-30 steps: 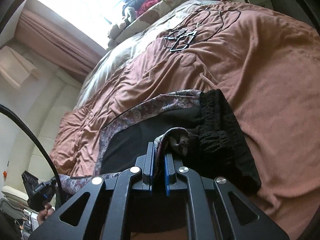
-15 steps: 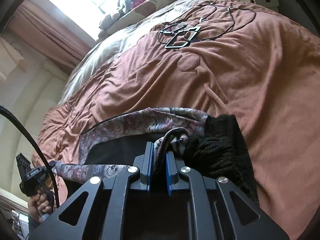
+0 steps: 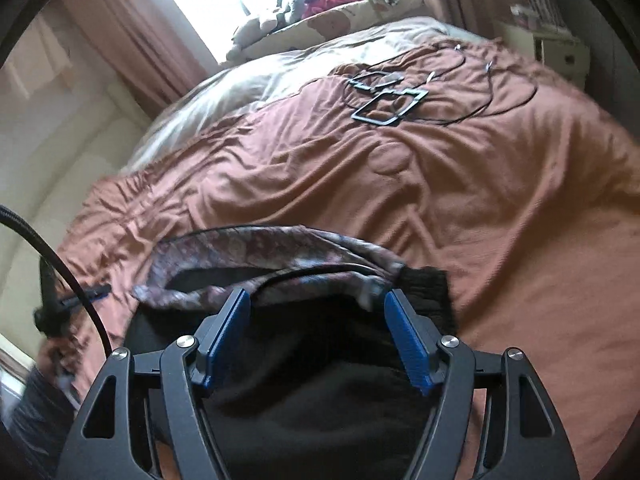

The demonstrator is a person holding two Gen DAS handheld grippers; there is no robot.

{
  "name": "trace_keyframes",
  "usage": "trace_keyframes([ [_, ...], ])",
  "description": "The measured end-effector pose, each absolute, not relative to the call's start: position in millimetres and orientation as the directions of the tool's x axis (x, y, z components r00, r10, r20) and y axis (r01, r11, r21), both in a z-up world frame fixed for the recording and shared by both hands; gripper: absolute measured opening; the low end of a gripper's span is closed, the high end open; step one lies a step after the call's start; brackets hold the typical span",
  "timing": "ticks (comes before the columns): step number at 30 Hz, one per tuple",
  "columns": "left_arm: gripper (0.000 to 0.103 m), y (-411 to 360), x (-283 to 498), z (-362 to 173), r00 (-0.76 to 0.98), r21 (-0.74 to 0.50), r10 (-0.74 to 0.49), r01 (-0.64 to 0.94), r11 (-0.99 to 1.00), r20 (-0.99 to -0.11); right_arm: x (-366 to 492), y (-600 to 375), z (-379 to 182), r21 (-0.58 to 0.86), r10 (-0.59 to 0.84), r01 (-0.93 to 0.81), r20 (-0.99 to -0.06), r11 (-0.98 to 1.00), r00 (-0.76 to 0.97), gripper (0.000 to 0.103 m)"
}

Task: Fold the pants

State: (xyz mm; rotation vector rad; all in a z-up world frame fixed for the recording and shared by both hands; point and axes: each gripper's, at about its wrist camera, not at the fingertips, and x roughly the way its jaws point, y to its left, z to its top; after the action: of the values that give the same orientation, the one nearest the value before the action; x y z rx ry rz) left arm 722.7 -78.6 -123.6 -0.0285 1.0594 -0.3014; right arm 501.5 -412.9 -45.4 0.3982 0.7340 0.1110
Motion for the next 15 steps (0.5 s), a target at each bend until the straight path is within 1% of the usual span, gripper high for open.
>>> trace_keyframes([
  [3,0.052,-94,724,-139,0.39,-0.098,-0.218,0.305,0.947,-0.895,493,-412,-42,0.309,0.172,0.058,-0.665,0.949,0.726,0.068],
  [5,0.056,-99,727,-149,0.337,-0.091,-0.203,0.321,0.943,-0.919,489,-412,-45,0.252,0.129,0.072,-0.697,0.965,0.705,0.068],
  [7,0.056,-104,731,-159,0.32,-0.058,-0.168,0.326,0.943,-0.932,488,-412,-50,0.222,0.107,0.083,-0.723,0.971,0.682,0.068],
  [13,0.056,-121,750,-177,0.307,0.012,-0.103,0.352,0.936,-0.946,508,-412,-60,0.206,0.109,0.087,-0.776,0.975,0.621,0.068],
  [15,0.056,-126,759,-179,0.312,0.015,-0.104,0.357,0.934,-0.944,518,-412,-65,0.201,0.115,0.079,-0.793,0.976,0.599,0.068],
])
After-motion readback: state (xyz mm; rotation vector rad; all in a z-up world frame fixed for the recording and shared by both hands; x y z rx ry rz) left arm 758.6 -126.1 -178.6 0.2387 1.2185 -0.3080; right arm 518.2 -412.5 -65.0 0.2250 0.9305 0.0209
